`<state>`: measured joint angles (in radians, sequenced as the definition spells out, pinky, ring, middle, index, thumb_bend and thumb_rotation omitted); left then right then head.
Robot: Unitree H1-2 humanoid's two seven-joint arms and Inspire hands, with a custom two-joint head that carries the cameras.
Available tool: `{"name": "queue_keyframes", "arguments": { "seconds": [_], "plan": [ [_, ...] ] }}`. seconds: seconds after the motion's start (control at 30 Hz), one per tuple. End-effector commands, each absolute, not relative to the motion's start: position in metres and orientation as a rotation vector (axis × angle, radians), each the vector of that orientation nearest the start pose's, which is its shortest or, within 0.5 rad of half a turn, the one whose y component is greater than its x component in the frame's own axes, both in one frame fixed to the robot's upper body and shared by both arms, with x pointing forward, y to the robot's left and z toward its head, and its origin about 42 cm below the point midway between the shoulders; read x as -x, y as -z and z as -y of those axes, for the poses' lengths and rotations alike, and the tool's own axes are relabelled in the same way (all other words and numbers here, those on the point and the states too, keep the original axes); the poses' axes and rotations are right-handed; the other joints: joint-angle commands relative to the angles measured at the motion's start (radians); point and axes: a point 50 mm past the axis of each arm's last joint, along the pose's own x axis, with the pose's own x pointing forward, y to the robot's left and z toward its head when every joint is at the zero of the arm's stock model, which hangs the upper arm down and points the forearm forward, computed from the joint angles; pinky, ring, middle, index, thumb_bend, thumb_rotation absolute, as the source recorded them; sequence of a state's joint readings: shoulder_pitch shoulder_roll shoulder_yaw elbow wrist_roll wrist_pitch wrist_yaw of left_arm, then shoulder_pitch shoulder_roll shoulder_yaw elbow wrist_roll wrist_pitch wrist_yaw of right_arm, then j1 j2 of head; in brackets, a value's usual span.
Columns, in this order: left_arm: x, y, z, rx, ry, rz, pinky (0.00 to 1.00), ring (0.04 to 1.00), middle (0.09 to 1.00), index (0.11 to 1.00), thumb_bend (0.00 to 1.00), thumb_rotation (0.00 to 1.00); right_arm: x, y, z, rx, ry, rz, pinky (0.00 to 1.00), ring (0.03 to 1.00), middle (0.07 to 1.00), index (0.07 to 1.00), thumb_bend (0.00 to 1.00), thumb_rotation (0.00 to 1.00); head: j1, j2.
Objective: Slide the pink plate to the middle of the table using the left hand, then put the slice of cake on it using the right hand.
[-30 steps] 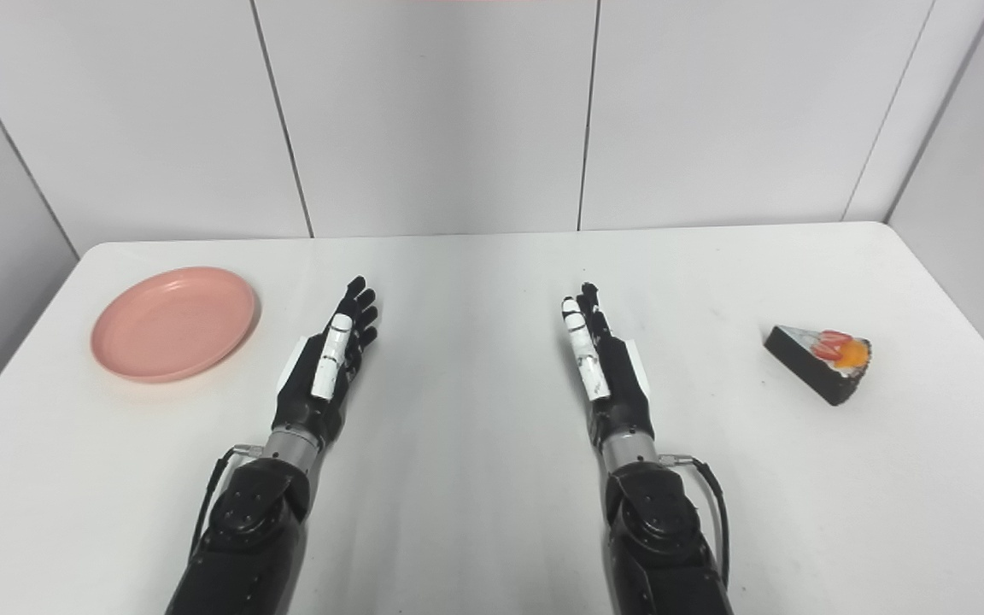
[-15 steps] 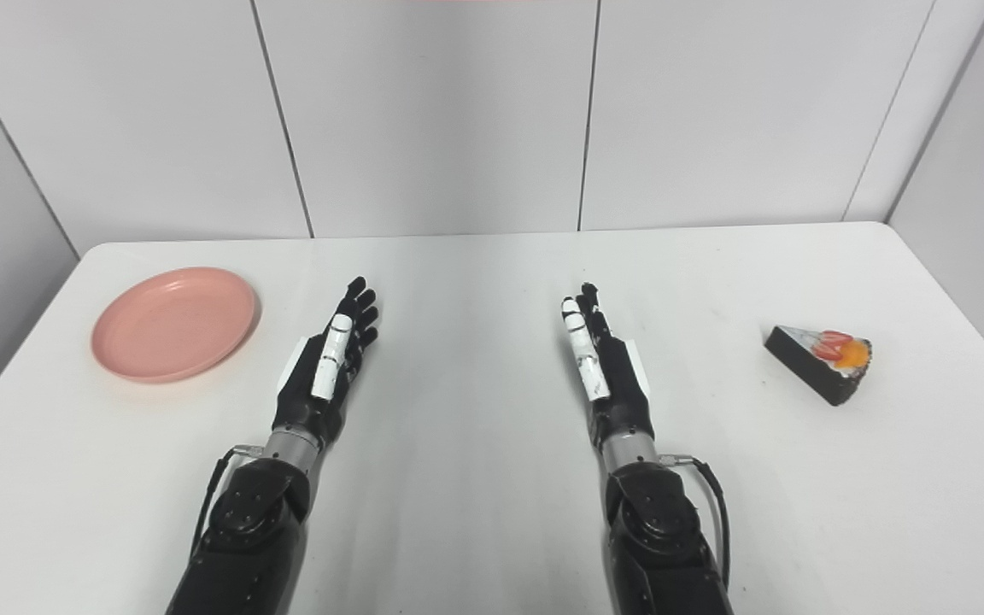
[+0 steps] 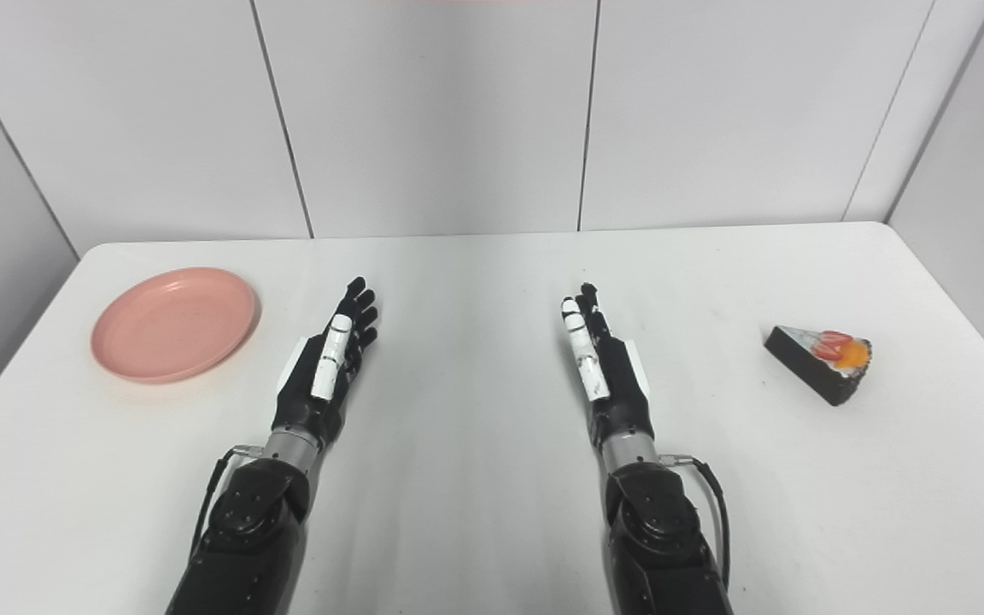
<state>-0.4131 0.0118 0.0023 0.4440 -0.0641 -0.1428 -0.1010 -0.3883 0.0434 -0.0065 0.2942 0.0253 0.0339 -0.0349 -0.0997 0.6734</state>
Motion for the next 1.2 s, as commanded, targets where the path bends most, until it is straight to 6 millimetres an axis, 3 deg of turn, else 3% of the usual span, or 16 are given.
{"name": "queue_keyframes", "arguments": {
  "seconds": [0.0,0.33,0.47,0.63,0.77,1.0,1.17],
  "plan": [
    [-0.415,-0.129,-0.176,0.039,0.191,0.141,1.0,1.0,1.0,1.0,0.63,1.0,-0.412,-0.164,0.153,-0.065,-0.091,0.127,1.0,0.975,0.982,0.993,0.46,0.92,0.001,0.0],
    [-0.415,-0.129,-0.175,0.044,0.193,0.138,1.0,1.0,1.0,1.0,0.64,1.0,-0.411,-0.164,0.154,-0.059,-0.091,0.129,1.0,0.971,0.982,0.993,0.45,0.94,0.04,-0.01],
    [-0.415,-0.136,-0.168,0.084,0.174,0.165,1.0,1.0,1.0,1.0,0.64,1.0,-0.408,-0.161,0.165,-0.065,-0.096,0.116,1.0,0.979,0.987,0.999,0.47,0.92,0.194,-0.047],
    [-0.423,-0.16,-0.17,0.125,0.094,0.237,1.0,1.0,1.0,1.0,0.65,1.0,-0.405,-0.159,0.18,-0.073,-0.103,0.121,1.0,0.983,0.995,1.0,0.44,0.95,0.291,-0.076],
    [-0.433,-0.175,-0.182,0.158,0.01,0.301,1.0,1.0,1.0,1.0,0.65,1.0,-0.405,-0.157,0.191,-0.074,-0.116,0.136,1.0,0.99,1.0,1.0,0.45,0.94,0.355,-0.098],
    [-0.454,-0.194,-0.211,0.125,-0.134,0.392,0.97,0.967,0.961,0.959,0.66,1.0,-0.406,-0.153,0.201,-0.052,-0.103,0.132,1.0,0.981,1.0,1.0,0.47,0.92,0.394,-0.117],
    [-0.465,-0.209,-0.247,0.108,-0.241,0.433,0.92,0.904,0.908,0.903,0.7,1.0,-0.407,-0.151,0.203,-0.051,-0.099,0.132,1.0,0.981,0.995,0.999,0.47,0.91,0.408,-0.13]
  ]
}}
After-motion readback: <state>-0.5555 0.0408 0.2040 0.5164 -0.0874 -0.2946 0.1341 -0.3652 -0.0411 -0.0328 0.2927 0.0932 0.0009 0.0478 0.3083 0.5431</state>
